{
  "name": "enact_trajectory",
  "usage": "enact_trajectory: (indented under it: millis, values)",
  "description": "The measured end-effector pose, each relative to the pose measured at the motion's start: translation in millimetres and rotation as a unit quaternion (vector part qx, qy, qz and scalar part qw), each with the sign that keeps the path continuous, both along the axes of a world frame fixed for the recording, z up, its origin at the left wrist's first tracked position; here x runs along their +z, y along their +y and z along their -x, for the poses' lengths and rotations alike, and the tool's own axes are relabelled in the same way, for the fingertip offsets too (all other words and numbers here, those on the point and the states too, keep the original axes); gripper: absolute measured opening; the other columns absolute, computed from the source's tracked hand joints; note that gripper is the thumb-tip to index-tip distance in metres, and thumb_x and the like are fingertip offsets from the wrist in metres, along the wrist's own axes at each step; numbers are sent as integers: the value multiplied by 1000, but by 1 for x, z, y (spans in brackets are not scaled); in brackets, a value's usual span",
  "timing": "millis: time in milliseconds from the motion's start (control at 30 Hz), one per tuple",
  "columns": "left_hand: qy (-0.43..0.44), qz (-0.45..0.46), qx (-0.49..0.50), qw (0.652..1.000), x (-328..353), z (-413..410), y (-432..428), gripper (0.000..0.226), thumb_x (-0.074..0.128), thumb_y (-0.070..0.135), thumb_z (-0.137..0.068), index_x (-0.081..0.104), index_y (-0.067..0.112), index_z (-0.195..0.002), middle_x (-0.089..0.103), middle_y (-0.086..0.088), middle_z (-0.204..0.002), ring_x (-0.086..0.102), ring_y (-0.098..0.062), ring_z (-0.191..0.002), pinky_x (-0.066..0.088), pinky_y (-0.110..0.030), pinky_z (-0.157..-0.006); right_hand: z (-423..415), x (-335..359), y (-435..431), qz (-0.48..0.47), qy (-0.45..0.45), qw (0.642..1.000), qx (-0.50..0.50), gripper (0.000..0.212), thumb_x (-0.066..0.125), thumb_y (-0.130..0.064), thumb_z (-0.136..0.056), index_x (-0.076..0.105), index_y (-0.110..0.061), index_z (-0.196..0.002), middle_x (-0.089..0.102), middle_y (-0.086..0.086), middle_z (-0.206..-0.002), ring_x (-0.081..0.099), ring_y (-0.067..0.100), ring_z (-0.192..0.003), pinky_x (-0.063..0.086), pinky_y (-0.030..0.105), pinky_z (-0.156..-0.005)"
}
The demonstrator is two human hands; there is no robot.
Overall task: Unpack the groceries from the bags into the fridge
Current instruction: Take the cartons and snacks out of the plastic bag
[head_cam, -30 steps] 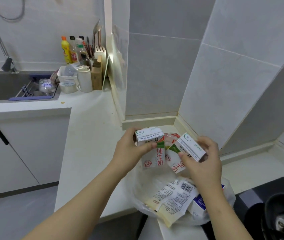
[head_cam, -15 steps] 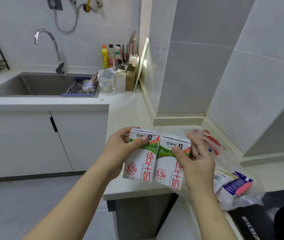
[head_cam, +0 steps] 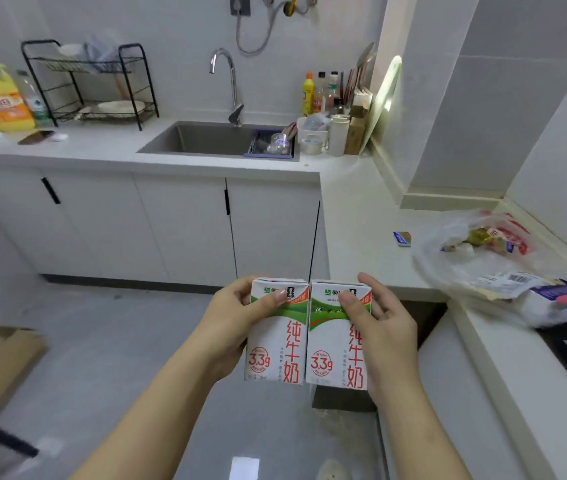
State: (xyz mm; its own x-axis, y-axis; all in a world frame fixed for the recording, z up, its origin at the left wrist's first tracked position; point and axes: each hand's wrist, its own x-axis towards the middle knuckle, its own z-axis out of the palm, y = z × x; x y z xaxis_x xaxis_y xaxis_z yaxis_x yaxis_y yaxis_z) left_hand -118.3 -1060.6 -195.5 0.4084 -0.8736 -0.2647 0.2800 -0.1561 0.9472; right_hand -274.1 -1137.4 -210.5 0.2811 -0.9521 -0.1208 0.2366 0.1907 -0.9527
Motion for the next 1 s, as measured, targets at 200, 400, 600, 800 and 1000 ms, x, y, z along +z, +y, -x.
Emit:
enact_trajectory:
  millis: [200,400,600,800,1000]
  values:
    - [-3,-9,45,999,1,2,90,30,66,15,-81,61,8,-110,73,-13,-93,71,-24,-73,57,-30,-56,-7,-1,81,-1,13,999,42,39,70,-12,-80,58,-22,-116,71,0,-100,72,14,-71,55,25,-56]
    - [-18,10,93,995,11,13,150,23,63,17,-85,61,12,-107,74,-10,-88,71,-21,-68,57,-29,-53,-2,15,134,32,30,995,95,39,68,-15,-81,56,-23,-117,72,3,-97,72,16,-69,55,23,-52]
    - [-40,18,112,993,22,45,201,25,62,21,-84,61,13,-107,74,-10,-90,71,-23,-71,58,-31,-56,26,31,176,53,36,989,134,38,68,-18,-81,56,-24,-117,71,5,-98,72,15,-69,54,22,-50]
    - [-54,26,164,985,28,81,271,31,62,24,-82,59,14,-111,73,-10,-92,72,-25,-76,57,-32,-57,45,35,229,76,31,979,185,31,68,-19,-81,57,-29,-109,72,2,-92,72,16,-69,56,26,-53]
    - [-96,48,266,958,51,81,348,25,65,21,-82,60,18,-107,74,-7,-88,72,-24,-74,55,-33,-57,23,52,292,101,-2,958,268,24,66,-22,-83,56,-35,-101,72,-2,-86,71,14,-70,56,27,-55]
